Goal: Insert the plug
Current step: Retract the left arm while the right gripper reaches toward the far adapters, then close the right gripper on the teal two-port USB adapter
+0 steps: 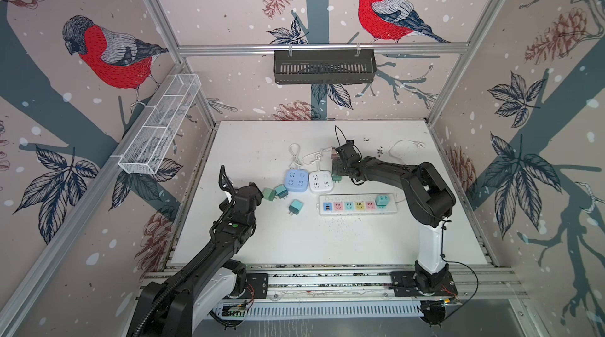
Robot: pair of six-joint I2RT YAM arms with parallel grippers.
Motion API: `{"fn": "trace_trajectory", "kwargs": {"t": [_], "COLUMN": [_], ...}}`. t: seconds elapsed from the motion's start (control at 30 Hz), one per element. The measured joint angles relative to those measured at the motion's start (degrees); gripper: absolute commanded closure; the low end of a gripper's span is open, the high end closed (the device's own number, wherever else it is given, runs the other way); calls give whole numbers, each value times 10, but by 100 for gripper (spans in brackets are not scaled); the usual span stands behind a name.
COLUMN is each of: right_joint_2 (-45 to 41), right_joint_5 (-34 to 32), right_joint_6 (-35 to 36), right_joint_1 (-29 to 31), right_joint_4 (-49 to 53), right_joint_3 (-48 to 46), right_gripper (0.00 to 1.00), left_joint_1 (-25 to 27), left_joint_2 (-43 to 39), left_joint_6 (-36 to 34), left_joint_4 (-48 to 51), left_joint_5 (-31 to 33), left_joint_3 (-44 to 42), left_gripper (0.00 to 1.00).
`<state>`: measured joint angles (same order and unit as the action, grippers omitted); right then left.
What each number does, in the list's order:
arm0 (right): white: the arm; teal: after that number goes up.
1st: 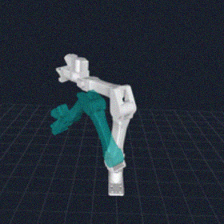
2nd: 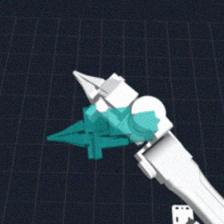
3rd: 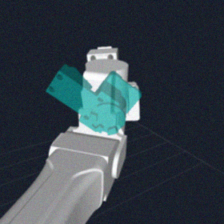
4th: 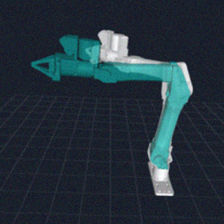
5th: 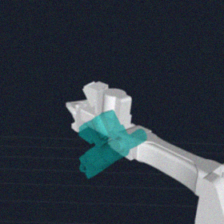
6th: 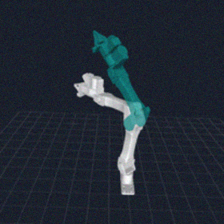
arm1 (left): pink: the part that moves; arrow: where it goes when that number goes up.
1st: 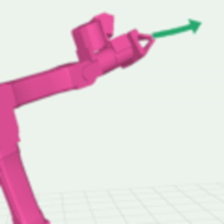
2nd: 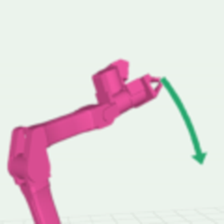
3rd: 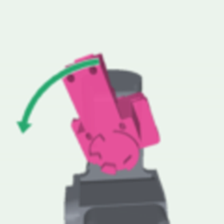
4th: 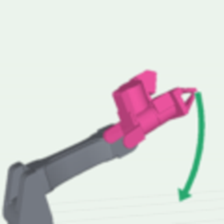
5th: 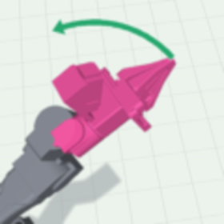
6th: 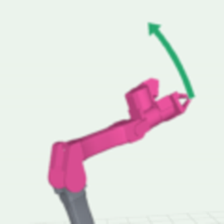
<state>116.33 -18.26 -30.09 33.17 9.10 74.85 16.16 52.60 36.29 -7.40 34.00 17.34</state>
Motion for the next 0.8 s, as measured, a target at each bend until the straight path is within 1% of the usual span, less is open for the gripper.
{"fn": "trace_trajectory", "kwargs": {"t": [0.27,0.4,0.63,0.73,0.8], "right_joint_2": [45,50,25,10,1], "right_joint_5": [-18,-29,-43,-47,-47], "right_joint_6": [-4,-12,-17,-22,-27], "right_joint_1": [-14,-14,-14,-14,-14], "right_joint_4": [16,19,9,8,8], "right_joint_3": [44,49,9,-13,-26], "right_gripper": [2,4,14,18,22], "left_joint_1": [0,0,0,0,0], "left_joint_2": [-41,-57,-65,-64,-64], "left_joint_6": [-18,-19,-23,-23,-23], "left_joint_4": [-19,-31,-39,-40,-40], "left_joint_5": [-20,-24,-27,-28,-29], "left_joint_3": [-26,-35,-39,-39,-39], "left_gripper": [2,2,2,2,2]}}
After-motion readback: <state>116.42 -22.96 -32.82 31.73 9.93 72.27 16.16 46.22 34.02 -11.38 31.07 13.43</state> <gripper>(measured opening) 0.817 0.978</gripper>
